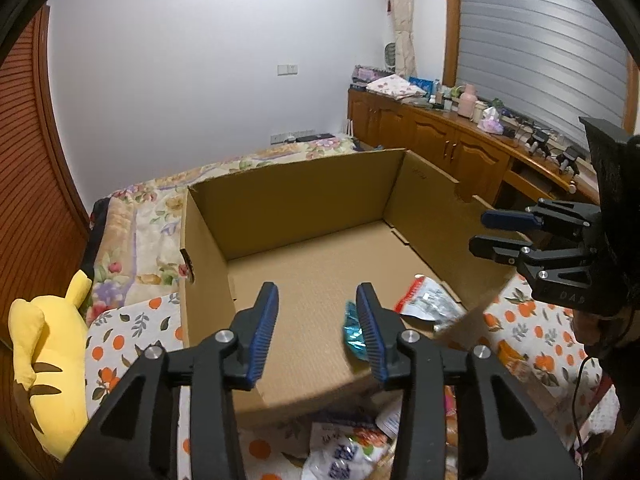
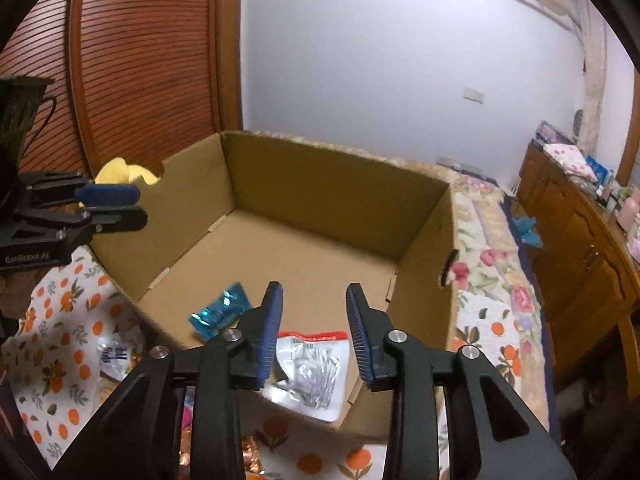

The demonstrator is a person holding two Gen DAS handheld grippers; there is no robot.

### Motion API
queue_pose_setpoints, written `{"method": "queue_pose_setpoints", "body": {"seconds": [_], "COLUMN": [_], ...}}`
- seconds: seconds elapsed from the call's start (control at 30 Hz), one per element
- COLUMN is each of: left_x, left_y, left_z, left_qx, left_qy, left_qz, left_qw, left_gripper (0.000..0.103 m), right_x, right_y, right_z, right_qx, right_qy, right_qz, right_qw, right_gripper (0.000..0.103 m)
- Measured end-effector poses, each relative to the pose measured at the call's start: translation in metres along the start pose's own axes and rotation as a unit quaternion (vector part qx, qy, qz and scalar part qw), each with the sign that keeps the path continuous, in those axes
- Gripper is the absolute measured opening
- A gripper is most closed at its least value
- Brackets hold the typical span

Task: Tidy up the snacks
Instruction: 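Grasp the rice-crisp bar with the left tool while the right tool grasps the orange sausage pouch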

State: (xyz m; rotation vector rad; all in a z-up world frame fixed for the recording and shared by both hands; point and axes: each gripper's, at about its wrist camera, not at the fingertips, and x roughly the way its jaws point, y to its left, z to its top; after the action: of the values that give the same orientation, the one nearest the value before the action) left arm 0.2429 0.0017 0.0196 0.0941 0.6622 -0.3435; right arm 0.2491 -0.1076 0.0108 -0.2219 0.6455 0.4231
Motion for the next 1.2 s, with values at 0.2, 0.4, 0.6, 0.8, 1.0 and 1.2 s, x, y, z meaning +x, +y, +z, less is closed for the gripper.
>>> {"method": "queue_pose_setpoints", "body": {"seconds": [0.2, 0.4, 0.6, 0.8, 1.0, 1.2], "left_x": [-0.03, -0.05, -0.055, -0.049, -0.041, -0.028], "left_y": [-0.015, -0.03, -0.043, -0.052, -0.054, -0.052], "left_z": [-0.013, -0.037, -0.071, -0.099, -0.114, -0.127], "left_qx": [0.01, 0.002, -0.008, -0.015, -0.015, -0.036], "left_qy": [-0.013, -0.015, 0.005, 0.031, 0.049, 0.073], "left_qz": [-0.006, -0.023, -0.019, -0.013, -0.003, -0.001], "left_qw": [0.9998, 0.9996, 0.9998, 0.9993, 0.9987, 0.9967], "left_gripper": [0.054, 0.071, 0.071, 0.071, 0.071, 0.071], "right_x": [-0.043, -0.072, -0.086, -0.084, -0.077, -0.068], "right_y": [0.012, 0.02, 0.025, 0.03, 0.031, 0.029], "right_z": [-0.013, -0.043, -0.081, -0.116, -0.143, -0.161], "right_qx": [0.016, 0.037, 0.063, 0.079, 0.089, 0.095], "right_qy": [-0.022, -0.025, -0.008, 0.018, 0.044, 0.066], "right_qz": [-0.014, -0.023, -0.019, -0.009, -0.011, -0.015], "right_qw": [1.0, 0.999, 0.998, 0.997, 0.995, 0.993], "right_gripper": [0.056, 0.061, 0.061, 0.061, 0.061, 0.061]}}
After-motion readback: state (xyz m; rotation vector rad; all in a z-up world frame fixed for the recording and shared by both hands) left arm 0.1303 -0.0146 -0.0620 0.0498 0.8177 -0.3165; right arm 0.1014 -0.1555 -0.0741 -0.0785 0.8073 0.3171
